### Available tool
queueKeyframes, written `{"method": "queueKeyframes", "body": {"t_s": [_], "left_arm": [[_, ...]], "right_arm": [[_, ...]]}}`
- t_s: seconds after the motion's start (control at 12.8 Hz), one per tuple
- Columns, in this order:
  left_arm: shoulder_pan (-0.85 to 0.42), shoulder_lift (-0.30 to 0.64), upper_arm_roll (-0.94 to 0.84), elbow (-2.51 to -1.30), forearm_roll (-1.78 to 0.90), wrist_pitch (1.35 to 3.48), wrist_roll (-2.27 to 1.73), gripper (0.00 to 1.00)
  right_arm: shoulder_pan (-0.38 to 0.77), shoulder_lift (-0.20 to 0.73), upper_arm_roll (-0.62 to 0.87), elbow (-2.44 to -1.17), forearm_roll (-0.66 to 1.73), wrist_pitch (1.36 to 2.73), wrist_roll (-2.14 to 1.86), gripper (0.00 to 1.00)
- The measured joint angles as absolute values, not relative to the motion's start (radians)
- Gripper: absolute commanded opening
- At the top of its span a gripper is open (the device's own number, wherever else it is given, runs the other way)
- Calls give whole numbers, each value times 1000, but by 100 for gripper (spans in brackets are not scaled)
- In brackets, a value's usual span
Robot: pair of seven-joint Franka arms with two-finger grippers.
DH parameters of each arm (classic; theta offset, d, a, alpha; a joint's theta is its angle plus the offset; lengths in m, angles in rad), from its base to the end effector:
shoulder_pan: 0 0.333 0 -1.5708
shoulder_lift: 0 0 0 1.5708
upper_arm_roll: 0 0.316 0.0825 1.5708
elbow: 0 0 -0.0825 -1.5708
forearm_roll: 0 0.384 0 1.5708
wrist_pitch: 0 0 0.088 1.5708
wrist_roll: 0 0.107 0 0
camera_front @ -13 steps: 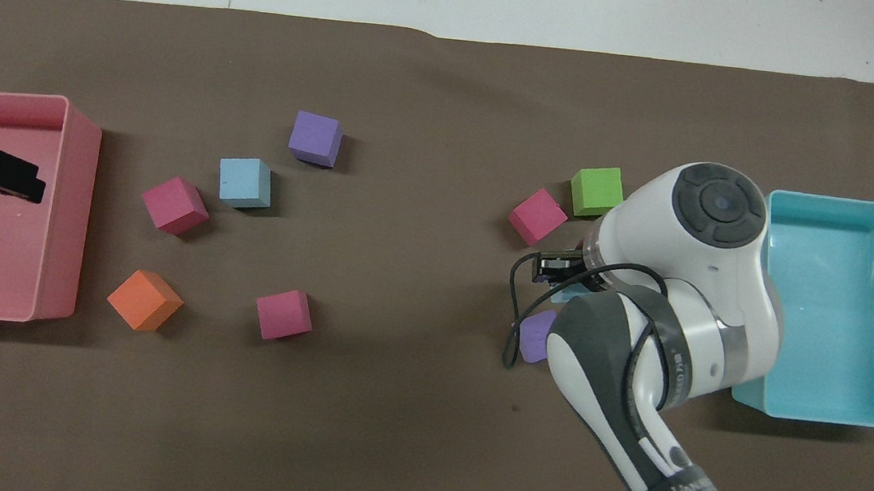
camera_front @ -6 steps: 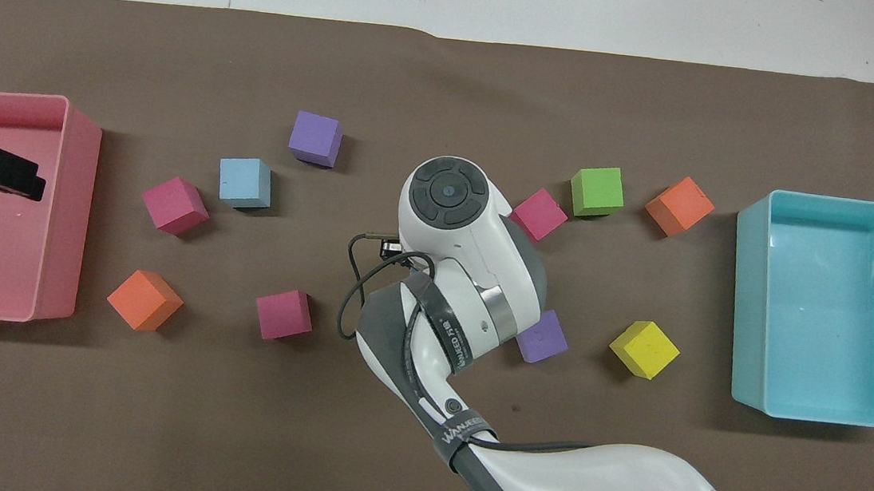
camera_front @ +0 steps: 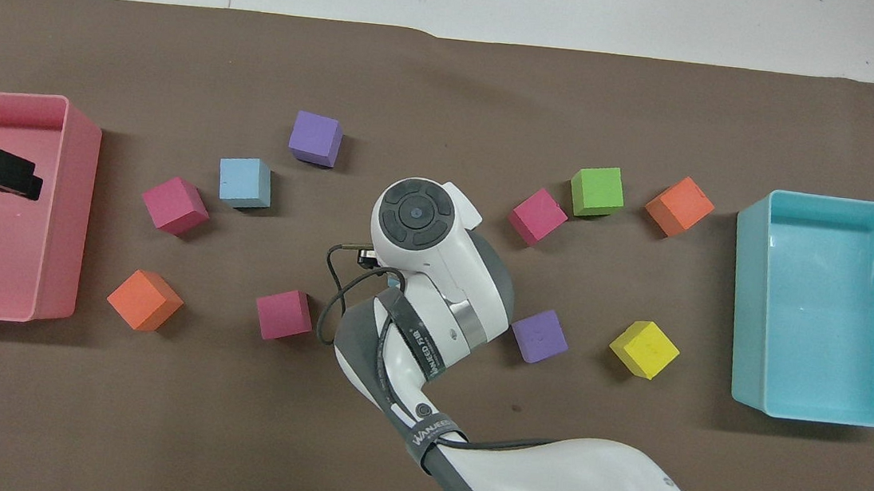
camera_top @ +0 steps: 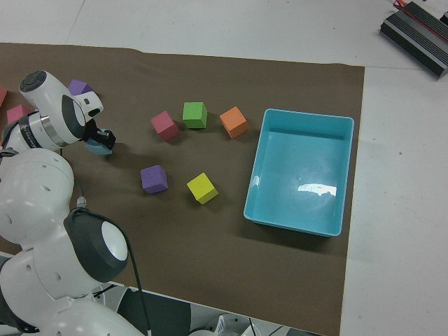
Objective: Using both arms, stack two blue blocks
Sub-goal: 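Carry the light blue cube with the right gripper toward the table center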
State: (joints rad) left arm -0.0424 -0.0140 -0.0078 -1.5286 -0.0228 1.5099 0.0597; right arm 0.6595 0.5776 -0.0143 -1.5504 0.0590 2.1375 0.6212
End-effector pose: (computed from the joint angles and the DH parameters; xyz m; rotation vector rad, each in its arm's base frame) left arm 0.5435 -0.0299 0.6467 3.1141 -0.1734 -0.0072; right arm 0.5571 0.4243 0.3136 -3.1018 0.0079 0.0266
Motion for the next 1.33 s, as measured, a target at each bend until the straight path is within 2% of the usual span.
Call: {"method": "queueKeyframes", "body": {"t_s": [0.39,0.47,0.55,0.63,1.02,1.33], "left_arm": [[-41,-14,-8,-1529,-23,1524,60,100],[-41,-14,-8,-1529,-23,1538,60,100],[-41,-14,-9,-1529,-23,1548,60,100],[-41,-14,-10,-1529,-23,1555,60,100],[-41,-13,-17,-1529,-23,1559,60,100],[-41,10,-22,-1525,-23,1573,60,100]], "right_arm": [[661,603,-20,-1555,49,2178,623,0],[661,604,-21,-1556,47,2178,623,26],[661,604,-21,-1558,46,2178,623,86],[661,604,-21,-1560,45,2178,623,100],[652,594,-25,-1560,44,2178,623,100],[615,526,-28,-1559,44,2161,623,100]]}}
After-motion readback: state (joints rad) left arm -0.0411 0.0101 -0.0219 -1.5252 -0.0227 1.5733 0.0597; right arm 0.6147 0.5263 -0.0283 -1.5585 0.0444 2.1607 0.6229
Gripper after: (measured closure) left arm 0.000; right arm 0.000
